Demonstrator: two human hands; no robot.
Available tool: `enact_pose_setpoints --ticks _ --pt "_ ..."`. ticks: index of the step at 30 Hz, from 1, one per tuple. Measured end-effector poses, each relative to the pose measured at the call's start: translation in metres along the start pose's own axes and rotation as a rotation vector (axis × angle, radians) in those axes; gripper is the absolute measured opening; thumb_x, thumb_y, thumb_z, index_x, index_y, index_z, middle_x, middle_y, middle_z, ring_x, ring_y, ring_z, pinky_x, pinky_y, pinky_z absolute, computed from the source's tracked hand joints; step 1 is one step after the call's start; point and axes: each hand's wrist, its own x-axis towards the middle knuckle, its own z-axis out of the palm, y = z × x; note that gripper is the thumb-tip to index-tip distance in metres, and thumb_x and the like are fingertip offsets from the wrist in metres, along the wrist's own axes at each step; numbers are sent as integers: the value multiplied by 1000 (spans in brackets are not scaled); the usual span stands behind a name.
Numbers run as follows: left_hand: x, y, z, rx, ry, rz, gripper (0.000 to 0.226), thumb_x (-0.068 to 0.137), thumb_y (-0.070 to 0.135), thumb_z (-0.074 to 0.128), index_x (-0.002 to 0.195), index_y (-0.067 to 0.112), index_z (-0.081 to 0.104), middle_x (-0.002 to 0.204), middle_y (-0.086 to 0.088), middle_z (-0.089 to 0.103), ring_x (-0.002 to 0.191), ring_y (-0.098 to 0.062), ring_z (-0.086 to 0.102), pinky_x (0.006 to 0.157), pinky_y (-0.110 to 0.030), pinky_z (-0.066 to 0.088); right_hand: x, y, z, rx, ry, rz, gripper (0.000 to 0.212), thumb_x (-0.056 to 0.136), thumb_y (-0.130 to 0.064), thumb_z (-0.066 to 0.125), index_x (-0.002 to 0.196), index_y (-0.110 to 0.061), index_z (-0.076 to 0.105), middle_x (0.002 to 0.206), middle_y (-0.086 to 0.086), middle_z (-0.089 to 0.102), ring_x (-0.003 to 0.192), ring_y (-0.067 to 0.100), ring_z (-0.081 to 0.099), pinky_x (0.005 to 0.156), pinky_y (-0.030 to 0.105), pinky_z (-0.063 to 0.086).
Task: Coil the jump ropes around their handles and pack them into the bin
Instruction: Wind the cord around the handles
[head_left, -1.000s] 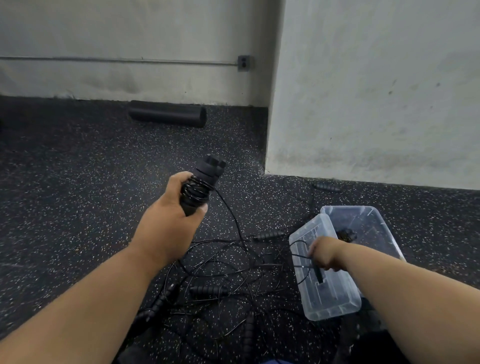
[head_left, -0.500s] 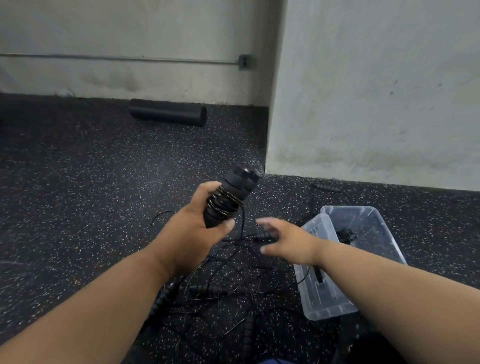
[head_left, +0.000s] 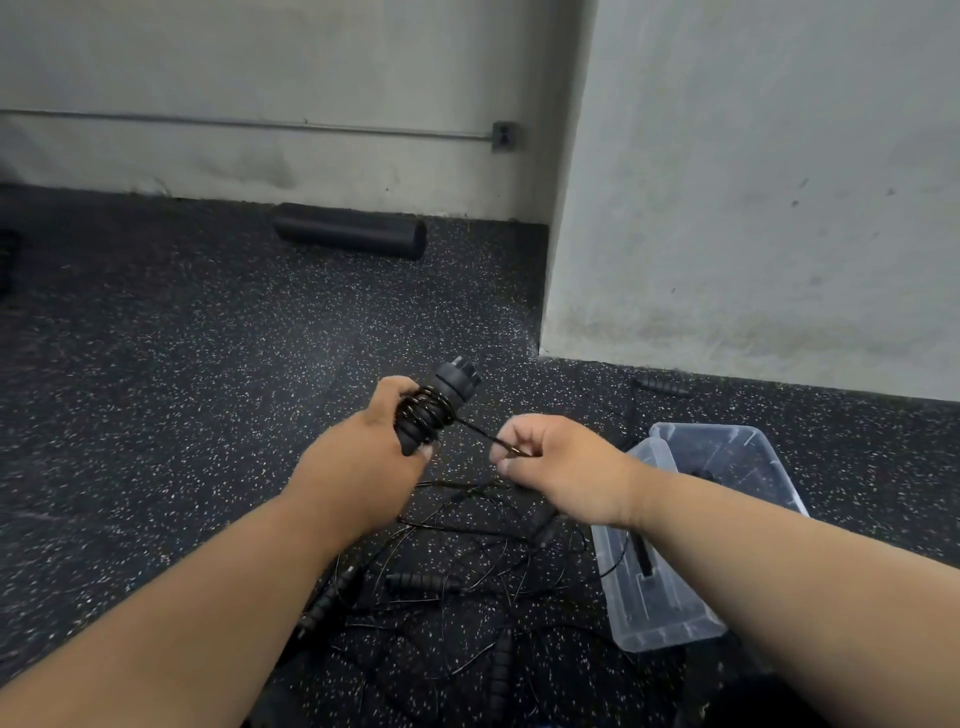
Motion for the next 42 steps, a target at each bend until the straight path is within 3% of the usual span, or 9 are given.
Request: enact_pose_setpoints --ticks 6,13,16,21,25,29,32,39,42 --pt "1 -3 7 165 36 86 44 98 37 60 130 44 30 88 6 64 70 -16 60 61 -35 48 -15 -39 -17 -164 -180 -109 11 101 -23 66 103 -32 74 73 -10 63 63 13 48 60 33 41" --pt "-23 24 36 370 -253 380 40 95 50 60 128 37 45 110 5 63 100 -22 67 81 -34 52 -20 -57 -25 -420 -202 -157 23 99 -39 69 83 -23 71 74 -5 71 61 11 63 63 33 55" --pt "-25 31 37 269 -300 427 40 92 54 64 125 36 50 114 11 66 103 -18 67 85 -32 53 -15 -46 -35 -251 -135 -99 25 93 -38 77 80 -17 73 74 7 72 57 23 60 56 41 52" --pt "-29 35 22 35 -276 432 46 88 49 69 117 47 33 88 22 59 81 -5 61 73 -28 50 -9 -25 -46 39 -165 -3 32 82 -39 88 75 -21 62 71 8 52 64 21 43 58 31 35" --pt "-34 34 20 -46 -249 456 65 89 49 68 130 64 20 97 23 64 86 3 61 84 -31 53 -6 -9 -47 231 -322 80 31 82 -40 86 79 -20 62 81 19 56 55 20 48 50 25 38" --pt "-31 28 20 -14 -203 517 79 92 52 64 148 74 13 117 26 67 102 4 63 96 -23 51 0 4 -49 177 -349 80 43 71 -55 90 88 -23 68 92 19 62 79 29 50 67 37 37" --pt "-28 24 23 39 -195 542 78 95 56 61 149 77 8 117 26 61 105 0 60 99 -27 50 3 12 -52 237 -418 120 49 64 -56 95 96 -27 72 87 14 63 73 25 54 67 34 39" --pt "-26 24 20 -8 -161 532 61 91 56 61 142 71 32 111 24 62 99 3 60 93 -29 52 10 29 -65 474 -609 155 45 83 -35 87 122 -23 68 104 21 46 62 14 40 45 18 32" --pt "-22 20 18 63 -129 519 59 96 53 63 142 68 30 102 23 57 93 1 57 89 -29 52 12 28 -62 506 -576 162 35 87 -23 80 120 -21 69 93 18 53 56 11 48 41 13 37"
